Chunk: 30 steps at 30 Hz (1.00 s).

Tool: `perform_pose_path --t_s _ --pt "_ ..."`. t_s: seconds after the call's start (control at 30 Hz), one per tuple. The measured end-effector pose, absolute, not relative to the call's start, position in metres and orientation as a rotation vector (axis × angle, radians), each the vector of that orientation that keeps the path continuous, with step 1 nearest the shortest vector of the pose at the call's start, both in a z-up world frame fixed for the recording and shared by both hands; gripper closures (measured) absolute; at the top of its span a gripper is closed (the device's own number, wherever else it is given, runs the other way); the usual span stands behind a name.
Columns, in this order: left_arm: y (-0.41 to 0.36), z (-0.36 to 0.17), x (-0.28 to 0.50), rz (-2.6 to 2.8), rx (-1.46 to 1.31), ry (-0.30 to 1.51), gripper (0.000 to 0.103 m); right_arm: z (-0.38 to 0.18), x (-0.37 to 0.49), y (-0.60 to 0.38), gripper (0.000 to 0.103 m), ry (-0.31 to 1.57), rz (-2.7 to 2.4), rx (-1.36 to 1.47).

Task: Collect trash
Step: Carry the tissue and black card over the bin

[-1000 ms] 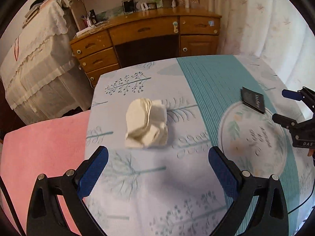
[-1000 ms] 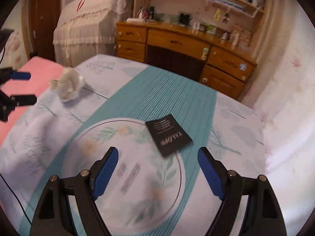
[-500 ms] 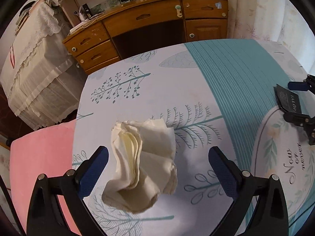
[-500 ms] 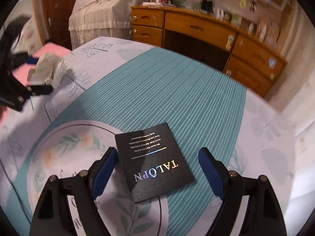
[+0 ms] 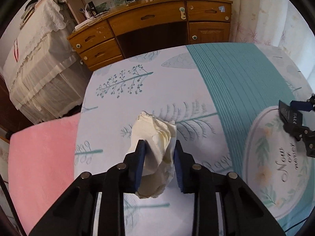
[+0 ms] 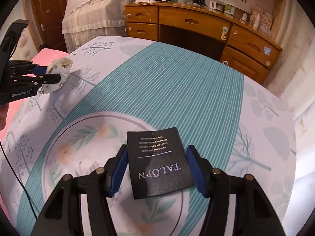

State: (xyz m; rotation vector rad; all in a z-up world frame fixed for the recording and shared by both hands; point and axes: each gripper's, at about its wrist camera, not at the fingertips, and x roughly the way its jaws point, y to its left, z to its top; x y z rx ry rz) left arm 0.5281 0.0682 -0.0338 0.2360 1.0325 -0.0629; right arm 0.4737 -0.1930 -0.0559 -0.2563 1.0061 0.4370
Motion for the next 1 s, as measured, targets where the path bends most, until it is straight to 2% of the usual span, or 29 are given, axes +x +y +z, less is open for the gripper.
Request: perform_pose_path --t_s 0.4,0.73,1.0 --pt "0.053 0.019 0.415 -0.17 0.203 1.021 0.079 0.007 0.369 -0.209 0.044 0.942 0.429 -0.102" --pt "0.051 0.059 0.254 -0.309 0.131 1.008 0.079 0.074 0.198 -0.183 0.043 0.833 0.563 -0.049" --pt "0.048 0.051 0.118 -0.431 0.104 1.001 0.079 0.061 0.074 -0.16 0.043 0.844 0.652 -0.011"
